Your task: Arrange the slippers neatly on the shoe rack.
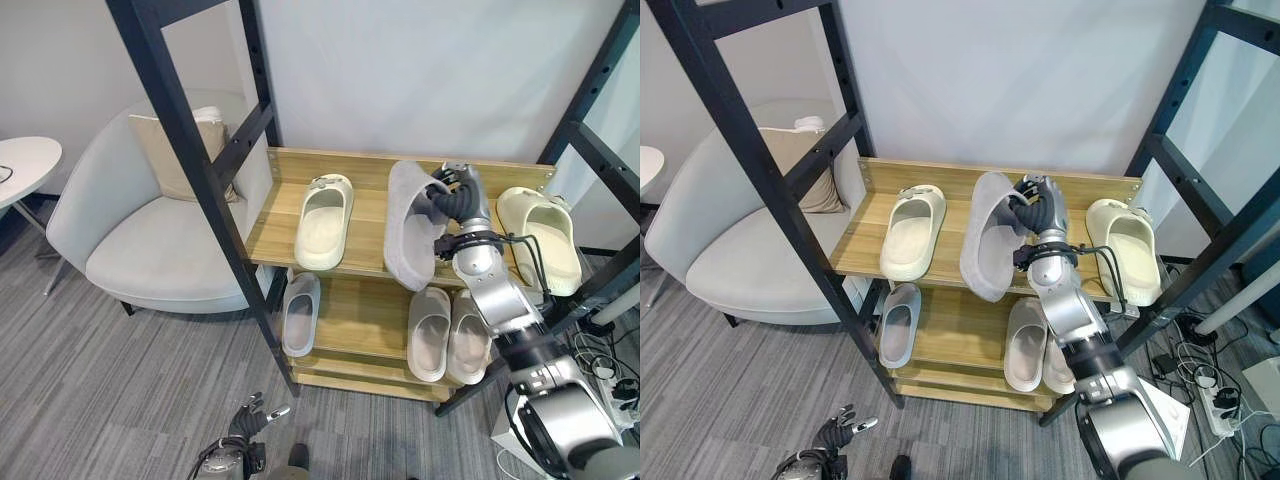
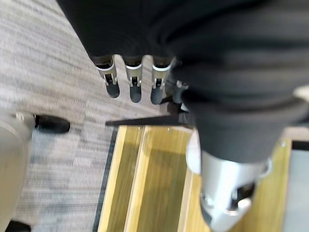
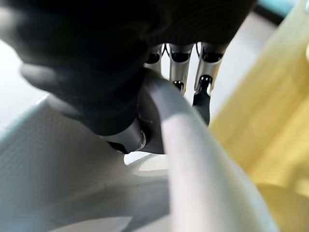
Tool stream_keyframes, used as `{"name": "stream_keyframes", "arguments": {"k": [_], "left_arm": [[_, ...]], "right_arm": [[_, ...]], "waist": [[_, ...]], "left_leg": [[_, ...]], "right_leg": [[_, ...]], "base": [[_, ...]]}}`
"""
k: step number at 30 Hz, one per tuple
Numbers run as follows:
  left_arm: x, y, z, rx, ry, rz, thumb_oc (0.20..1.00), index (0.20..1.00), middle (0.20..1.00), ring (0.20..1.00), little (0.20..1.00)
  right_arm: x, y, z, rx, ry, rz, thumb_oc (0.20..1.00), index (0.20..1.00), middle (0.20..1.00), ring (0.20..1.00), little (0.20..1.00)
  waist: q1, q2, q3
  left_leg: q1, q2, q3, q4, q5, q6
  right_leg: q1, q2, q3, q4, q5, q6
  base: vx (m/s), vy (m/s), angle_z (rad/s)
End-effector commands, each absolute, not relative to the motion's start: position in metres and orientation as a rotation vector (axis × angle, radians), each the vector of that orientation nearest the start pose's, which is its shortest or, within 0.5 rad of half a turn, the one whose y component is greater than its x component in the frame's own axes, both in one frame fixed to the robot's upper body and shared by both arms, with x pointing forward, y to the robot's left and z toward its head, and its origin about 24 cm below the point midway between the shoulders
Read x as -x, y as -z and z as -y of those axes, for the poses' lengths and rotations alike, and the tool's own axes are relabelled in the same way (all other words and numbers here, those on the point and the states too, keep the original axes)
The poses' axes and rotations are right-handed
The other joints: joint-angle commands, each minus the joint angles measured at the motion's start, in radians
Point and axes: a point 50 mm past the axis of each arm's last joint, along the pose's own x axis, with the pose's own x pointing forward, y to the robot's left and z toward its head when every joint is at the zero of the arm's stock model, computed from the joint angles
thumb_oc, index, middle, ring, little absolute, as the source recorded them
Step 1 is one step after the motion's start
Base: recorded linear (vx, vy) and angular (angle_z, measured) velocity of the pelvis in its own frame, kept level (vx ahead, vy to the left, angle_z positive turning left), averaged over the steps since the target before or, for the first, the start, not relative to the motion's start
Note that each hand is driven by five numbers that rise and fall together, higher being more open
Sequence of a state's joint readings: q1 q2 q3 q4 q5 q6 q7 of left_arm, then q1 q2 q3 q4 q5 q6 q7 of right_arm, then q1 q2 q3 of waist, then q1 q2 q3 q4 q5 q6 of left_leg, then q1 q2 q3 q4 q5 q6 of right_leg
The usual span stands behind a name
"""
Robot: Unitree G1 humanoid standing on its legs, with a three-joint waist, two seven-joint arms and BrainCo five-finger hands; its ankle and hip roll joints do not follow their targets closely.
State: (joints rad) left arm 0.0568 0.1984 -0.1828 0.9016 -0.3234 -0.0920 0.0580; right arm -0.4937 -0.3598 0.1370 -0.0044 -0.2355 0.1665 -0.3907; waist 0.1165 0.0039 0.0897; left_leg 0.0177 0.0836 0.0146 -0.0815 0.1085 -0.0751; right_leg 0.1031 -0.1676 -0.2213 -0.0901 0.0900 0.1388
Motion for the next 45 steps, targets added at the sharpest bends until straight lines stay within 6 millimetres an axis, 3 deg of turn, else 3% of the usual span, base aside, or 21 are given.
{"name": "stream_keyframes", "arguments": {"k": [1,4,5,6,7,10,13,14,16,20,21,22,24,25,29,33,36,37,38,39,45], "left_arm": [[-0.165,0.128,-0.201,-0.091,-0.080,-0.809,1.000,1.000,1.000,1.000,1.000],[-0.161,0.129,-0.203,-0.090,-0.083,-0.812,1.000,1.000,1.000,1.000,1.000],[-0.160,0.129,-0.206,-0.089,-0.089,-0.813,1.000,1.000,1.000,1.000,1.000],[-0.160,0.129,-0.206,-0.089,-0.089,-0.814,1.000,1.000,1.000,1.000,1.000],[-0.158,0.129,-0.206,-0.084,-0.089,-0.815,1.000,1.000,1.000,1.000,1.000],[-0.156,0.131,-0.206,-0.081,-0.096,-0.831,1.000,1.000,1.000,1.000,1.000],[-0.158,0.131,-0.205,-0.081,-0.101,-0.828,1.000,1.000,1.000,1.000,1.000],[-0.161,0.129,-0.202,-0.078,-0.094,-0.814,1.000,1.000,1.000,1.000,1.000],[-0.162,0.129,-0.202,-0.084,-0.092,-0.809,1.000,1.000,1.000,1.000,1.000],[-0.163,0.128,-0.202,-0.086,-0.099,-0.799,1.000,1.000,1.000,1.000,1.000],[-0.167,0.125,-0.203,-0.087,-0.103,-0.780,1.000,1.000,1.000,1.000,1.000],[-0.176,0.119,-0.203,-0.086,-0.105,-0.745,1.000,1.000,1.000,1.000,1.000],[-0.187,0.111,-0.204,-0.089,-0.114,-0.692,1.000,1.000,1.000,1.000,1.000],[-0.199,0.102,-0.202,-0.084,-0.117,-0.639,1.000,1.000,1.000,1.000,1.000],[-0.233,0.068,-0.188,-0.054,-0.093,-0.447,1.000,1.000,1.000,1.000,1.000],[-0.254,0.043,-0.176,-0.059,-0.052,-0.318,1.000,1.000,1.000,1.000,1.000],[-0.264,0.029,-0.169,-0.068,-0.023,-0.255,1.000,1.000,1.000,1.000,1.000],[-0.268,0.023,-0.166,-0.071,-0.007,-0.225,1.000,1.000,1.000,1.000,1.000],[-0.269,0.023,-0.166,-0.071,-0.007,-0.225,1.000,1.000,1.000,1.000,1.000],[-0.273,0.016,-0.164,-0.080,0.004,-0.195,1.000,1.000,1.000,1.000,1.000],[-0.282,-0.002,-0.154,-0.098,0.043,-0.119,1.000,1.000,1.000,1.000,1.000]], "right_arm": [[-0.312,-0.233,0.160,0.401,0.294,0.748,0.200,0.200,0.200,0.200,0.200],[-0.286,-0.240,0.141,0.122,0.063,0.858,0.200,0.200,0.200,0.200,0.200],[-0.268,-0.246,0.123,-0.054,-0.160,0.915,0.200,0.200,0.200,0.200,0.200],[-0.268,-0.245,0.123,-0.055,-0.162,0.914,0.200,0.200,0.200,0.200,0.200],[-0.257,-0.243,0.108,-0.223,-0.354,0.892,0.200,0.200,0.200,0.200,0.200],[-0.239,-0.237,0.074,-0.415,-0.681,0.802,0.200,0.200,0.200,0.200,0.200],[-0.228,-0.236,0.053,-0.469,-0.859,0.752,0.200,0.200,0.200,0.200,0.200],[-0.219,-0.232,0.035,-0.513,-1.008,0.693,0.200,0.200,0.200,0.200,0.200],[-0.211,-0.222,0.017,-0.557,-1.122,0.597,0.200,0.200,0.200,0.200,0.200],[-0.211,-0.207,0.008,-0.477,-1.147,0.538,0.200,0.200,0.200,0.200,0.200],[-0.219,-0.189,0.004,-0.387,-1.118,0.475,0.200,0.200,0.200,0.200,0.200],[-0.239,-0.166,0.008,-0.131,-0.993,0.438,0.200,0.200,0.200,0.200,0.200],[-0.253,-0.163,0.015,0.073,-0.888,0.490,0.200,0.200,0.200,0.200,0.200],[-0.267,-0.158,0.022,0.267,-0.772,0.515,0.200,0.200,0.200,0.200,0.200],[-0.309,-0.163,0.054,0.598,-0.349,0.597,0.200,0.200,0.200,0.200,0.200],[-0.340,-0.168,0.079,0.730,-0.052,0.579,0.200,0.200,0.200,0.200,0.200],[-0.358,-0.185,0.100,0.808,0.117,0.584,0.200,0.200,0.200,0.200,0.200],[-0.367,-0.195,0.116,0.872,0.221,0.587,0.200,0.200,0.200,0.200,0.200],[-0.368,-0.195,0.116,0.872,0.222,0.588,0.200,0.200,0.200,0.200,0.200],[-0.377,-0.207,0.136,0.960,0.322,0.579,0.200,0.200,0.200,0.200,0.200],[-0.391,-0.238,0.182,1.024,0.558,0.519,0.200,0.200,0.200,0.200,0.200]], "waist": [[0.013,-0.032,-0.006],[0.004,-0.031,-0.003],[0.002,-0.033,-0.001],[0.001,-0.032,-0.002],[0.002,-0.032,-0.004],[0.005,-0.033,-0.007],[0.012,-0.034,-0.007],[0.022,-0.034,-0.006],[0.032,-0.035,-0.004],[0.037,-0.034,0.004],[0.041,-0.032,0.018],[0.045,-0.026,0.051],[0.049,-0.025,0.099],[0.055,-0.021,0.143],[0.071,0.006,0.223],[0.079,0.020,0.244],[0.090,0.025,0.263],[0.094,0.029,0.274],[0.094,0.028,0.272],[0.099,0.030,0.282],[0.113,0.033,0.309]], "left_leg": [[0.046,-0.027,0.005,-0.006,-0.108,0.018],[0.048,-0.025,0.011,-0.006,-0.104,0.015],[0.047,-0.023,0.015,-0.006,-0.101,0.013],[0.047,-0.023,0.015,-0.006,-0.102,0.013],[0.047,-0.022,0.019,-0.006,-0.099,0.009],[0.046,-0.020,0.021,-0.006,-0.095,0.003],[0.045,-0.018,0.019,-0.006,-0.093,-0.001],[0.044,-0.018,0.014,-0.006,-0.092,-0.003],[0.044,-0.020,0.006,-0.006,-0.092,-0.003],[0.046,-0.022,-0.011,-0.006,-0.094,-0.003],[0.042,-0.022,-0.024,-0.006,-0.092,-0.001],[0.033,-0.022,-0.041,-0.006,-0.084,0.008],[-0.001,-0.024,-0.054,0.031,-0.083,0.018],[-0.054,-0.034,-0.065,0.107,-0.104,0.025],[-0.224,-0.080,-0.129,0.260,-0.127,0.041],[-0.362,-0.098,-0.160,0.338,-0.133,0.053],[-0.440,-0.106,-0.167,0.400,-0.153,0.058],[-0.483,-0.113,-0.170,0.435,-0.162,0.062],[-0.487,-0.113,-0.169,0.438,-0.163,0.062],[-0.525,-0.119,-0.169,0.469,-0.172,0.065],[-0.631,-0.137,-0.170,0.554,-0.196,0.076]], "right_leg": [[-0.013,-0.018,0.003,0.003,-0.009,0.000],[-0.013,-0.017,0.004,0.003,-0.009,0.000],[-0.014,-0.016,0.005,0.003,-0.007,-0.001],[-0.014,-0.016,0.005,0.003,-0.007,-0.001],[-0.013,-0.015,0.002,0.003,-0.007,-0.003],[-0.012,-0.015,-0.003,0.003,-0.007,-0.005],[-0.010,-0.015,-0.010,0.003,-0.007,-0.006],[-0.006,-0.016,-0.018,0.003,-0.007,-0.007],[0.000,-0.018,-0.028,0.003,-0.008,-0.008],[0.011,-0.020,-0.041,0.008,-0.013,-0.009],[0.000,-0.025,-0.046,0.037,-0.024,-0.009],[-0.027,-0.031,-0.048,0.089,-0.045,-0.012],[-0.065,-0.044,-0.050,0.143,-0.061,-0.017],[-0.095,-0.056,-0.050,0.191,-0.079,-0.023],[-0.212,-0.088,-0.079,0.316,-0.110,-0.034],[-0.325,-0.107,-0.074,0.394,-0.126,-0.036],[-0.404,-0.114,-0.054,0.456,-0.148,-0.040],[-0.446,-0.117,-0.045,0.490,-0.156,-0.043],[-0.450,-0.117,-0.044,0.492,-0.157,-0.043],[-0.489,-0.119,-0.036,0.522,-0.166,-0.044],[-0.596,-0.121,-0.012,0.606,-0.185,-0.050]], "base": [[-0.03,-0.042,-0.07],[-0.03,-0.036,-0.06],[-0.03,-0.039,-0.07],[-0.04,-0.043,-0.01],[0.00,0.000,0.00],[-0.02,-0.018,0.01],[0.00,-0.007,0.01],[0.00,-0.015,0.05],[0.00,-0.015,0.10],[0.00,-0.002,0.16],[-0.10,0.014,0.16],[-0.16,0.013,0.08],[-0.23,-0.008,0.15],[-0.27,-0.023,0.33],[-0.24,0.004,0.42],[-0.14,0.048,0.44],[-0.09,0.051,0.17],[-0.07,0.054,0.05],[-0.06,0.071,0.05],[-0.03,0.045,0.10],[-0.04,0.038,0.10]]}}
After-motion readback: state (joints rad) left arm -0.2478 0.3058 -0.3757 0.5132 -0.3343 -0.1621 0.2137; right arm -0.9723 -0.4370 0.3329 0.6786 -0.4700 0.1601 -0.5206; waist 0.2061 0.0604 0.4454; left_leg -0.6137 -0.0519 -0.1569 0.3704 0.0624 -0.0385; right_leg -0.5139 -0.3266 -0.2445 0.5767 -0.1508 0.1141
